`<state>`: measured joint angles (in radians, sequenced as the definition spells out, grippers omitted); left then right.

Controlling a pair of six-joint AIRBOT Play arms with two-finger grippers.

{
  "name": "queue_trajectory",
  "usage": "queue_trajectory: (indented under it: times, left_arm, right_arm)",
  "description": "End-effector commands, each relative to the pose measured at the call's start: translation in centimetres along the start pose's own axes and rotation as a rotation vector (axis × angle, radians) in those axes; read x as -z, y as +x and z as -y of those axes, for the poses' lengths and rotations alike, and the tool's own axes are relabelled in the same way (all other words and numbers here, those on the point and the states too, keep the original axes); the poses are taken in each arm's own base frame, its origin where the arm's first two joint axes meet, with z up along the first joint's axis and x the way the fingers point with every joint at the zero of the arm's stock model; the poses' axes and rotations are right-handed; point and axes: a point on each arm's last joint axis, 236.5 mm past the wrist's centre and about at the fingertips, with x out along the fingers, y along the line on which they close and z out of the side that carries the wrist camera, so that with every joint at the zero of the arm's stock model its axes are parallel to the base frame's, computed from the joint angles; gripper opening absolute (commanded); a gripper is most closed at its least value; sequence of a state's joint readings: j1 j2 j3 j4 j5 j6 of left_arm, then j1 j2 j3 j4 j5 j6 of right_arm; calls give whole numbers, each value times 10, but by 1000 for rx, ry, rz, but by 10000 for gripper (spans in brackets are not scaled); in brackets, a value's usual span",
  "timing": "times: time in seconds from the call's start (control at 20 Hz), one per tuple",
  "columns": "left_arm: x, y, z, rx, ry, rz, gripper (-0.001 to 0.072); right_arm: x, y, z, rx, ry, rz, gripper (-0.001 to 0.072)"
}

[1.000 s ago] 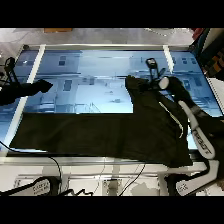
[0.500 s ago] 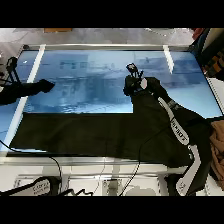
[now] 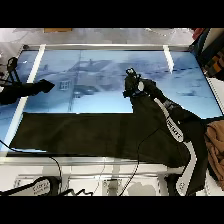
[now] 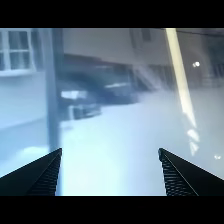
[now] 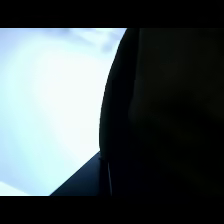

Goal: Fold the clothes and pants, and hang the long-sleeved shirts on hangers.

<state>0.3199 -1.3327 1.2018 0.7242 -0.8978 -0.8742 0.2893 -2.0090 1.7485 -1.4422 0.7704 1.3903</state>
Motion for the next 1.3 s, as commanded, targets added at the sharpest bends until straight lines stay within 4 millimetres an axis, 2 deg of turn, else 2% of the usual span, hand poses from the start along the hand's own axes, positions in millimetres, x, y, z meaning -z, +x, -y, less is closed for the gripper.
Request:
queue_trajectory:
  times: [0.0,0.15,0.25,0.3,0.45,0.55,0.65,0.75,0.85,0.95,1.05,1.15,1.25]
  left_arm:
    - [0,0,0,0,0,0,702]
    - [0,0,1,2,0,-1,702]
    - [2,0,3,13,-3,-9,701]
    - [5,0,9,38,-12,-20,702]
    - [21,1,33,120,-10,-90,701]
    - [33,4,56,178,13,-145,701]
    - [48,11,90,245,56,-201,701]
    - [64,21,132,314,116,-249,701]
    - [78,34,178,370,188,-269,702]
    - [88,51,218,399,248,-254,701]
    - [99,77,256,403,298,-210,701]
    - [108,108,286,375,309,-145,701]
    - [113,141,311,329,225,-50,700]
  right_arm:
    - [-22,-21,3,16,-2,27,27]
    - [-53,-73,0,14,-14,72,27]
    - [-62,-118,1,17,-24,79,27]
    - [-56,-142,4,23,-49,48,26]
    - [-9,-204,26,75,-78,-142,26]
    - [22,-242,51,117,-32,-246,26]
    - [44,-267,73,134,35,-297,26]
    - [75,-280,97,148,123,-364,26]
    - [111,-284,124,168,214,-403,26]
    - [137,-285,146,187,312,-370,27]
    - [155,-283,148,158,388,-308,26]
    - [174,-278,136,116,438,-288,27]
    - [192,-272,128,113,444,-306,27]
